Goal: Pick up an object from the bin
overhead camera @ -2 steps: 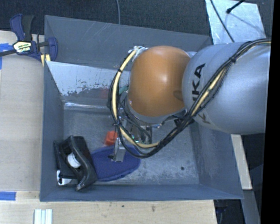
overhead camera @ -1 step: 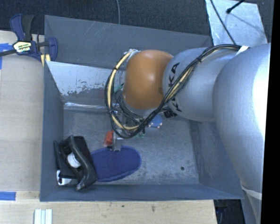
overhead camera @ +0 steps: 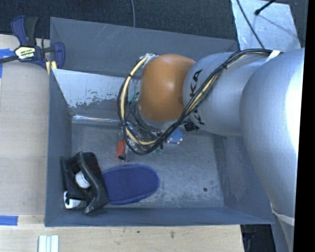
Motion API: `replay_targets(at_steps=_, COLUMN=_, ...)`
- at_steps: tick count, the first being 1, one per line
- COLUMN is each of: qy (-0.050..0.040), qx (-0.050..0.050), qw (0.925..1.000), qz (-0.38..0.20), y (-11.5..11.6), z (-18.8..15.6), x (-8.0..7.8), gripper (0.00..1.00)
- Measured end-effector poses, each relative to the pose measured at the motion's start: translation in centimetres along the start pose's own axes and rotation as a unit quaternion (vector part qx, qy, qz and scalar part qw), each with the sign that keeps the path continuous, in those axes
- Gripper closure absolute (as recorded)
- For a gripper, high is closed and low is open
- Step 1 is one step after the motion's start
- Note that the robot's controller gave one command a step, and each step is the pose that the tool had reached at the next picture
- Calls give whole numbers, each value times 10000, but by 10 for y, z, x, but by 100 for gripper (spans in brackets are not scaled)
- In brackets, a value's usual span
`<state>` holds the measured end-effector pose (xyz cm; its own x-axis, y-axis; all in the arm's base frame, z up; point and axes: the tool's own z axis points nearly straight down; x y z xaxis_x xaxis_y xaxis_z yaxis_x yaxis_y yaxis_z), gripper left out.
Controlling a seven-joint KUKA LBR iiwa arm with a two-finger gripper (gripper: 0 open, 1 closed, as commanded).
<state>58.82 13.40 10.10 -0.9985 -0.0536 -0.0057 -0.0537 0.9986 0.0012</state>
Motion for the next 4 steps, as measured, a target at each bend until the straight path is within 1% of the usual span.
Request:
replay_targets(at_steps=1, qy=-24, qx=1, qw=10000, qz=3, y=-11, z=-82, x=24, gripper=100)
replay_targets(at_steps=2, qy=-13, qx=-4, qw=9999, qz=-164, y=6, z=-126, x=41, gripper=100)
replay_targets(at_steps=3, qy=48, qx=-6, qw=9977, qz=-670, y=84, z=-53, x=60, gripper=100)
replay_targets(at_steps=4, qy=-4, qx=-10, qw=9972, qz=-749, y=101, z=-99, x=71, gripper=100)
